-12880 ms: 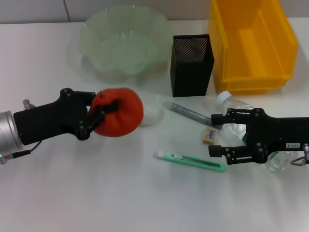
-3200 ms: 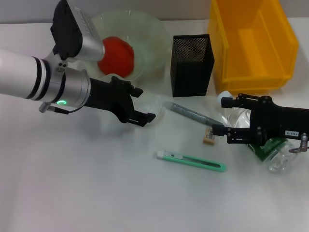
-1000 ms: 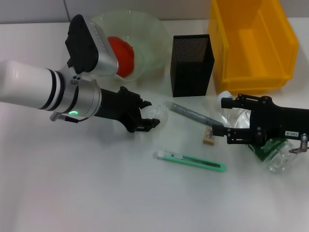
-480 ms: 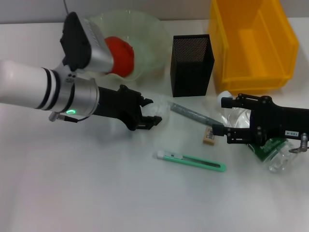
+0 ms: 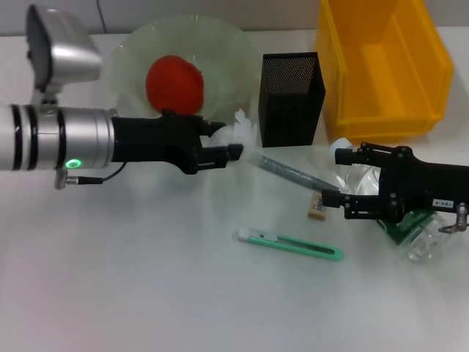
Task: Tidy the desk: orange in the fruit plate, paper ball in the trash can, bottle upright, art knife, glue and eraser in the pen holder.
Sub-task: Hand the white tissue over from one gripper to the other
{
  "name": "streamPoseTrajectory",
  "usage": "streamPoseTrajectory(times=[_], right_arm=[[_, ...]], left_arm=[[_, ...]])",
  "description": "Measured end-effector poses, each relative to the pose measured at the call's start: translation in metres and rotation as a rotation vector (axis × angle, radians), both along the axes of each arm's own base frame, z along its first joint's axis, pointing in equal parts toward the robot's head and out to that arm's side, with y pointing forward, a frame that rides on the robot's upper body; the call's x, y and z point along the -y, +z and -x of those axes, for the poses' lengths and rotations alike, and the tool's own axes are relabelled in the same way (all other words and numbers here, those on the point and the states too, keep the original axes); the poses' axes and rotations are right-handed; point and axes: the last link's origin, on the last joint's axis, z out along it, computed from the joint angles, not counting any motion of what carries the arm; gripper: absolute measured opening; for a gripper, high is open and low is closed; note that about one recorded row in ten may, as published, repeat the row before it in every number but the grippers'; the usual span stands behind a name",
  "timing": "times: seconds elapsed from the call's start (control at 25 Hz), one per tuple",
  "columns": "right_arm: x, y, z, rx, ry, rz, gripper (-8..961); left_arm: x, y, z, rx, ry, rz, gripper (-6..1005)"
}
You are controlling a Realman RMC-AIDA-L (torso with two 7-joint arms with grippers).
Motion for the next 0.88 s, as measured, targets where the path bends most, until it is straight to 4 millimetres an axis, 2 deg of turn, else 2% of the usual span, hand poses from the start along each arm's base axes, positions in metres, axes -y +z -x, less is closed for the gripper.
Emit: streamPoseTrajectory(times=[0.44, 0.6, 0.88], right_arm=[[0.001, -0.002, 0.000, 0.007, 0.021, -0.006, 732], [0.002, -0.003, 0.001, 0.009, 0.032, -0.010, 731], [0.002, -0.003, 0.001, 0.011, 0.039, -0.012, 729]], left_arm=[[0.033, -0.013, 0.020, 0.325, 0.194, 0.059, 502], [0.041, -0.020, 0.024, 0.379, 0.211, 0.063, 502], [0.041, -0.023, 0.024, 0.387, 0.230, 0.076, 502]])
